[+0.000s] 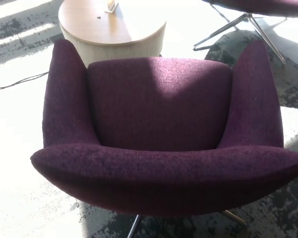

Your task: The robot stands in front of a sofa and uses its left hand to push the left side of the sofa

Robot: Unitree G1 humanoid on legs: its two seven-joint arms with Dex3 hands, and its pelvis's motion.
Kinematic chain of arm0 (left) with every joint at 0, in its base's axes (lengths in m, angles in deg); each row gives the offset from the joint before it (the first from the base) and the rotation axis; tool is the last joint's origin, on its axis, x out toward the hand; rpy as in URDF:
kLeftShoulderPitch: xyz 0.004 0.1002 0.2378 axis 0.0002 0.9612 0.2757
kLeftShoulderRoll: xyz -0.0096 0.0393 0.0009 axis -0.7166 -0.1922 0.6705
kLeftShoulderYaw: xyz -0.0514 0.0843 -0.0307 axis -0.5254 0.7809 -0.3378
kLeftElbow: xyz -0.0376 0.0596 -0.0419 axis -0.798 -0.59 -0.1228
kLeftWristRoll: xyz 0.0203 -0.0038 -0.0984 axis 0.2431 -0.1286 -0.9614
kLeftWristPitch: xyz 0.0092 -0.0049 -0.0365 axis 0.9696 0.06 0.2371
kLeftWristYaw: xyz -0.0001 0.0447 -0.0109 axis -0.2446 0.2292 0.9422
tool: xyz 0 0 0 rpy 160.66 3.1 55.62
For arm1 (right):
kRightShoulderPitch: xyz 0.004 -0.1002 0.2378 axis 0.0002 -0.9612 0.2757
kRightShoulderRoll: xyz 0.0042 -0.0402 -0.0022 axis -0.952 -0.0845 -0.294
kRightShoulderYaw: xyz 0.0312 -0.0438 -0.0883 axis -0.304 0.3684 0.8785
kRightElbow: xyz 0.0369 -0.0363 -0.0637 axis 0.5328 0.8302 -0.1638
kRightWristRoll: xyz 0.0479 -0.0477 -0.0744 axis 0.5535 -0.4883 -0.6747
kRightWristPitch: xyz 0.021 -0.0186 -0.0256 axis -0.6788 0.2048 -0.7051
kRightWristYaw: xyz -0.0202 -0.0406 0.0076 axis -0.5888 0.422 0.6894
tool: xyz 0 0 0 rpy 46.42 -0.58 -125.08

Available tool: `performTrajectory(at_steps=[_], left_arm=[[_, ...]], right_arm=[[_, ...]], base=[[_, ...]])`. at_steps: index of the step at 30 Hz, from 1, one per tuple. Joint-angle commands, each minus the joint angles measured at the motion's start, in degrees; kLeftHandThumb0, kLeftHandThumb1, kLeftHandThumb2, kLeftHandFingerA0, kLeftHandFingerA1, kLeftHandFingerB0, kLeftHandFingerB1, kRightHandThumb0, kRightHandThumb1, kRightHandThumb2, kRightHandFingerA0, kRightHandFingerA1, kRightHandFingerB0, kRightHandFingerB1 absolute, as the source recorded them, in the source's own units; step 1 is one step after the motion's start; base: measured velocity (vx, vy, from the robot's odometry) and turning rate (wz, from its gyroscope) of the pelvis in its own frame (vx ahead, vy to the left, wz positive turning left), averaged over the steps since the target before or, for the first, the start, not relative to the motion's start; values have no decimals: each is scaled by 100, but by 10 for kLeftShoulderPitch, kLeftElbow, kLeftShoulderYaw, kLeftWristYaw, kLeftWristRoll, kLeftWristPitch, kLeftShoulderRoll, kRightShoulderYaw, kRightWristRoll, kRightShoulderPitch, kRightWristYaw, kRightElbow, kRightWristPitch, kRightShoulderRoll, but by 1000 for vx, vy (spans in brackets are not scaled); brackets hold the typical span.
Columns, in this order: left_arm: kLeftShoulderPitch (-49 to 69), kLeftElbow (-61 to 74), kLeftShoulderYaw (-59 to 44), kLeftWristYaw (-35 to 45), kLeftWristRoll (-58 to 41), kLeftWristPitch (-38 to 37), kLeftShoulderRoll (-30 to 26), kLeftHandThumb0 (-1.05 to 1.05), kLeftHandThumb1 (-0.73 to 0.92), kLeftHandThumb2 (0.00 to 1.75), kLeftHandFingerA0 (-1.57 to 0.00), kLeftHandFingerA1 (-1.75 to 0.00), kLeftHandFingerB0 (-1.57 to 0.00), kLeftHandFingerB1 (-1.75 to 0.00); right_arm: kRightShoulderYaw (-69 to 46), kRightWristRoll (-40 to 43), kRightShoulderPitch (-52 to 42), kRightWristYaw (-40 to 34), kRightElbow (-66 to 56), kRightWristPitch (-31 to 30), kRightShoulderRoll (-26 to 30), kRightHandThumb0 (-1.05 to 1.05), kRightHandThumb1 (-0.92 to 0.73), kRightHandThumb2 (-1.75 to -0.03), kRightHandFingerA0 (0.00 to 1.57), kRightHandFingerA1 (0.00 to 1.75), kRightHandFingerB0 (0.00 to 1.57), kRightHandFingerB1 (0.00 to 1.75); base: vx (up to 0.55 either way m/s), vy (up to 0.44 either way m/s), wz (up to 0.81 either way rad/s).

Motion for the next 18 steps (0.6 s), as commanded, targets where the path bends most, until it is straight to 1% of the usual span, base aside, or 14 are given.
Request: performTrajectory(at_steps=[1, 2, 3, 5, 6, 7, 9, 10, 11, 12, 14, 15, 16, 18], left_arm=[[26, -17, -14, 19, -35, 39, 0, -76, 76, 110, -1, -46, -7, -34], [24, -28, -21, 14, -40, 51, -3, -75, 75, 108, -1, -46, -7, -35], [20, -36, -28, 11, -46, 59, -7, -73, 76, 109, -6, -49, -3, -38], [11, -54, -48, 8, -61, 79, -15, -75, 77, 109, -8, -50, -3, -37], [7, -62, -53, 8, -62, 83, -18, -74, 76, 110, -14, -53, -1, -38], [-4, -75, -60, 10, -66, 91, -26, -75, 78, 111, -12, -52, -1, -36], [-18, -84, -68, 13, -70, 101, -32, -75, 77, 110, -15, -54, 0, -37], [-17, -84, -70, 16, -71, 104, -31, -73, 77, 110, -8, -51, -2, -36], [-13, -84, -71, 19, -70, 102, -32, -75, 77, 110, -8, -50, -3, -35], [-6, -86, -70, 24, -68, 98, -35, -72, 77, 110, -5, -49, -3, -36], [-5, -87, -68, 25, -68, 100, -36, -72, 76, 109, -5, -49, -3, -36], [-5, -87, -67, 26, -67, 99, -37, -73, 76, 108, -7, -50, -3, -36], [-11, -83, -65, 23, -67, 99, -36, -63, 92, 76, -16, -47, -5, -30], [-10, -80, -62, 23, -66, 98, -35, -63, 92, 75, -16, -46, -5, -29]], right_arm=[[-26, 33, -13, 29, 0, -17, -5, -62, -67, -61, 62, 40, 46, 36], [-38, 48, -10, 40, 1, -28, -10, -65, -54, -89, 52, 54, 38, 49], [-44, 52, -8, 43, 2, -33, -13, -61, -68, -61, 60, 40, 46, 36], [-53, 56, -8, 51, 0, -39, -18, -62, -67, -60, 56, 40, 44, 36], [-56, 57, -9, 54, -1, -40, -19, -59, -69, -62, 55, 40, 43, 36], [-59, 57, -5, 53, 1, -43, -20, -56, -73, -63, 55, 40, 43, 36], [-66, 59, 5, 50, 2, -50, -21, -55, -73, -61, 57, 40, 44, 36], [-66, 56, 2, 54, 2, -46, -20, -57, -70, -62, 59, 41, 44, 36], [-65, 53, -2, 53, 2, -43, -22, -58, -71, -62, 59, 41, 44, 36], [-64, 52, -9, 51, 1, -44, -26, -60, -57, -90, 54, 55, 39, 50], [-86, 82, -4, 68, -1, -72, -33, -57, -56, -89, 55, 56, 42, 51], [-94, 93, -4, 79, -6, -80, -37, -54, -67, -61, 62, 43, 50, 38], [-94, 91, 0, 77, -20, -79, -45, -58, -56, -89, 55, 57, 40, 51], [-93, 89, -5, 81, -30, -76, -49, -58, -56, -88, 55, 57, 40, 51]], base=[[0, 0, 0], [0, 0, 0], [0, 0, 0], [0, 0, 0], [0, 0, 0], [0, 0, 0], [0, 0, 0], [0, 0, 0], [0, 0, 0], [0, 0, 0], [0, 0, 0], [0, 0, 0], [0, 0, 0], [0, 0, 0]])
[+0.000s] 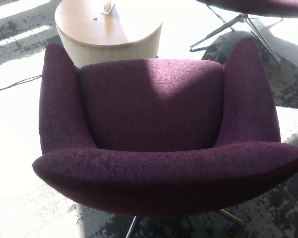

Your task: The robot stands in front of a sofa and uses its left hand to push the left side of the sofa

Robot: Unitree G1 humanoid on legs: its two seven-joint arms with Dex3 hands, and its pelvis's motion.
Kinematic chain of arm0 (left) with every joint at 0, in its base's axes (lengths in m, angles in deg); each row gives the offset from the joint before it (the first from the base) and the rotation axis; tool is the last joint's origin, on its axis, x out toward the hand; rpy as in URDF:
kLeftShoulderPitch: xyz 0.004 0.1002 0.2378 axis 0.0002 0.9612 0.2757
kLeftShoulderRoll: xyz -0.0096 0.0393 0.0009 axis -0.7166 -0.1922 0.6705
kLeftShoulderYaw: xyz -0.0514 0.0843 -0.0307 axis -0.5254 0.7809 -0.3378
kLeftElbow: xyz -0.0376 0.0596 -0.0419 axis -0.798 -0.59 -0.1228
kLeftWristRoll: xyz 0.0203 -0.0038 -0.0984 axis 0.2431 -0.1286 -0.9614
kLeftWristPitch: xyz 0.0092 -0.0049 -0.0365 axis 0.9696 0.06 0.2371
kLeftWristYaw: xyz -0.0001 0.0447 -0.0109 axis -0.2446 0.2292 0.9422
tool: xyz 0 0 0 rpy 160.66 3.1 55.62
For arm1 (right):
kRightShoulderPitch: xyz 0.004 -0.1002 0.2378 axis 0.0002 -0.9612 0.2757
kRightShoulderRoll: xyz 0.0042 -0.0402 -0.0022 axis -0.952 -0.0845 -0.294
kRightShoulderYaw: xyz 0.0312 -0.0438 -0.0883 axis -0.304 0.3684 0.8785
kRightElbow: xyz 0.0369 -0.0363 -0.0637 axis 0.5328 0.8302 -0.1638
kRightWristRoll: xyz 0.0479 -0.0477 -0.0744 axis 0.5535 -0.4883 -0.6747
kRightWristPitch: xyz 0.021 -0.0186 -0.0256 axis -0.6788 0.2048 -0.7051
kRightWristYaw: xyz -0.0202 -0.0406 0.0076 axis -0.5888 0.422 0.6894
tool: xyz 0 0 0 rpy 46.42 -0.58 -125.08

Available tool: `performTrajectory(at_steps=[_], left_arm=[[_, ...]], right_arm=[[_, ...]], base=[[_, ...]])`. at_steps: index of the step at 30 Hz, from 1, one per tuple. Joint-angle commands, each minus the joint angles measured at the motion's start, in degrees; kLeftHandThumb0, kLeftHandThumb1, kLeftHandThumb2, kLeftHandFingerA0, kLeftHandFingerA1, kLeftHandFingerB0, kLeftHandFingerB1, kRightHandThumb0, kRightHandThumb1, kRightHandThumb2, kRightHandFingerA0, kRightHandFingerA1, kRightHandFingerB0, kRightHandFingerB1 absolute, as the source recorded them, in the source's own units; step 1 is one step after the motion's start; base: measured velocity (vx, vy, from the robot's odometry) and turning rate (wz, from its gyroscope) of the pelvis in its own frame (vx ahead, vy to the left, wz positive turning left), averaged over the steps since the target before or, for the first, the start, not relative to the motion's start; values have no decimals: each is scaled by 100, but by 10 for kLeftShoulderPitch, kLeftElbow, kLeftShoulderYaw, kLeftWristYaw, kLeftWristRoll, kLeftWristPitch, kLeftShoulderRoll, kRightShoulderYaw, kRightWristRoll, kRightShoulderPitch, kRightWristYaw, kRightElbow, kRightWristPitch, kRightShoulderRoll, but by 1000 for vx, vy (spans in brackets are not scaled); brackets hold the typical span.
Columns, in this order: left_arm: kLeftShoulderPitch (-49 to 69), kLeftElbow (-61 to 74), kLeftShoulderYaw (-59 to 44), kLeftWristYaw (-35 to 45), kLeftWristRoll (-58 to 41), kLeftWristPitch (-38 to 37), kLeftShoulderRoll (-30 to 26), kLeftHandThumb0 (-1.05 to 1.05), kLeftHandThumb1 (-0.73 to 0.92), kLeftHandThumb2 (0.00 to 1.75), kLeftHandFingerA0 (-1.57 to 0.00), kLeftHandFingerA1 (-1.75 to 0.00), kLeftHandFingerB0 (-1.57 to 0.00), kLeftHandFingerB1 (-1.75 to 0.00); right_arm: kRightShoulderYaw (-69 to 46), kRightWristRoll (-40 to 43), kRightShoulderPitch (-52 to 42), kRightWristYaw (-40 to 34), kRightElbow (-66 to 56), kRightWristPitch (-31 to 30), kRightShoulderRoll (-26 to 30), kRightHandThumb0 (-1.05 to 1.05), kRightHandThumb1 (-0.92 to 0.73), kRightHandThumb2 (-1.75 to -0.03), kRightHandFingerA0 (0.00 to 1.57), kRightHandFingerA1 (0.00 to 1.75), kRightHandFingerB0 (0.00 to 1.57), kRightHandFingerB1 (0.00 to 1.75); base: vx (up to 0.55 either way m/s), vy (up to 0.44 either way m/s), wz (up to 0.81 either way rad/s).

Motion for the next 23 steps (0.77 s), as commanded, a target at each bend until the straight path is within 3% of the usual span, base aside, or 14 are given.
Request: performTrajectory(at_steps=[1, 2, 3, 6, 12, 13, 14, 15, 17, 18, 23], left_arm=[[0, 5, 2, 8, -11, 17, -10, -71, 73, 106, -9, -51, 0, -36], [1, 6, 3, 5, -11, 19, -10, -62, 92, 75, -15, -45, -5, -27], [1, 7, 4, 4, -11, 21, -11, -62, 92, 74, -15, -45, -6, -27], [2, 12, 6, 4, -12, 23, -11, -62, 92, 74, -15, -44, -5, -29], [9, 28, 15, 7, -9, 24, -7, -60, 92, 73, -13, -43, -5, -28], [10, 30, 16, 8, -10, 22, -6, -60, 92, 72, -13, -44, -5, -27], [12, 31, 19, 13, -9, 17, -7, -70, 70, 103, -10, -51, 0, -38], [13, 33, 21, 15, -8, 15, -8, -65, 92, 78, -15, -45, -6, -30], [18, 43, 21, 19, -11, 9, -7, -64, 92, 72, -15, -43, -7, -27], [28, 63, 31, 25, -3, -22, -2, -35, 65, 119, -1, -50, 0, -49], [47, 134, 76, 17, 28, -76, -8, -35, 61, 116, 0, -48, 0, -48]], right_arm=[[-7, 28, -6, 30, -20, -14, -11, -59, -53, -88, 55, 57, 41, 51], [5, 12, -9, 26, -14, -7, -6, -60, -54, -90, 52, 57, 39, 51], [9, 6, -11, 20, -10, -7, -5, -55, -66, -61, 60, 43, 47, 38], [-1, 20, -16, 17, 4, -11, -7, -52, -65, -59, 59, 43, 48, 39], [8, 12, -17, 15, 3, -7, -4, -54, -65, -60, 59, 43, 47, 38], [13, 5, -19, 10, 2, 1, -3, -59, -53, -88, 53, 57, 42, 51], [20, -2, -21, 10, 2, 7, -2, -56, -68, -61, 59, 42, 46, 37], [24, -4, -21, 10, 2, 9, -2, -57, -66, -60, 59, 41, 46, 37], [27, -2, -22, 17, 2, 11, -3, -59, -66, -60, 57, 41, 44, 36], [35, -10, -22, 10, 2, 17, -2, -59, -67, -61, 59, 42, 46, 37], [31, 4, -18, 10, -6, 13, -8, -58, -63, -60, 61, 42, 49, 38]], base=[[0, 0, 0], [0, 0, 0], [0, 0, 0], [0, 0, 0], [0, 0, 0], [0, 0, 0], [0, 0, 0], [0, 0, 0], [0, 0, 0], [0, 0, 0], [0, 0, 0]])
